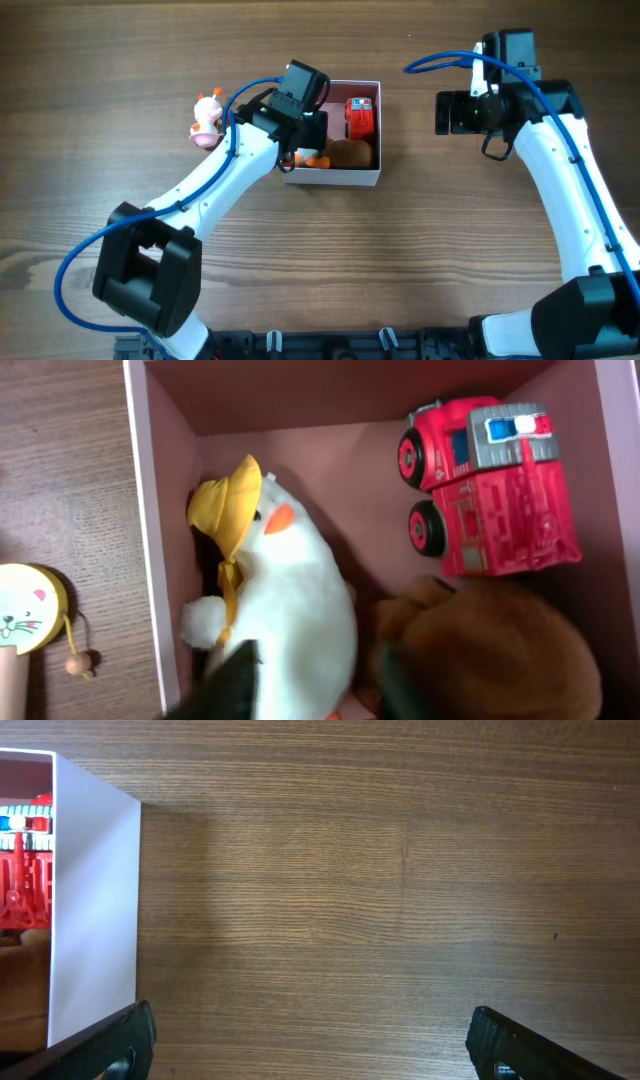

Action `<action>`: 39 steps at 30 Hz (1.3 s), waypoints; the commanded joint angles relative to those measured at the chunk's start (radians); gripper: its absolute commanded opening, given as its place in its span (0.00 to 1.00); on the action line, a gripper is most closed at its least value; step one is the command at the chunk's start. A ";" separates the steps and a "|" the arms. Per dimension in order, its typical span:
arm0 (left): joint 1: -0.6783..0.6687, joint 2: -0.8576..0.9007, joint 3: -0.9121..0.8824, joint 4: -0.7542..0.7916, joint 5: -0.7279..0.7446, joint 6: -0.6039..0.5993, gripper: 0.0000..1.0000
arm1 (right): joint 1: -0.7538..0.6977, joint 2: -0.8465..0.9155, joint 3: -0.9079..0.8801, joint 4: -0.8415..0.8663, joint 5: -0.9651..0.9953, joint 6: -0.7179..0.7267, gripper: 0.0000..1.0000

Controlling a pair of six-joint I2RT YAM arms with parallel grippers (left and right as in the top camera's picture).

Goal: Pack container
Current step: 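Lower the duck into the box with the left gripper and release, then withdraw the left gripper left to the pink-and-white plush toy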

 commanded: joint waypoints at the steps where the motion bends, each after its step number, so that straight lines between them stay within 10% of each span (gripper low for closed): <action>1: -0.004 -0.002 0.021 0.005 -0.011 0.001 0.25 | 0.000 -0.016 0.018 0.003 0.014 0.016 1.00; 5: -0.005 -0.002 0.020 -0.008 -0.010 0.000 0.04 | 0.000 -0.016 0.018 0.003 0.014 0.017 0.99; 25: -0.005 0.097 0.015 -0.058 -0.010 -0.030 0.04 | 0.000 -0.016 0.018 0.003 0.014 0.017 0.99; 39: 0.017 -0.143 0.033 -0.064 -0.062 -0.030 0.28 | 0.000 -0.016 0.018 0.003 0.014 0.017 0.99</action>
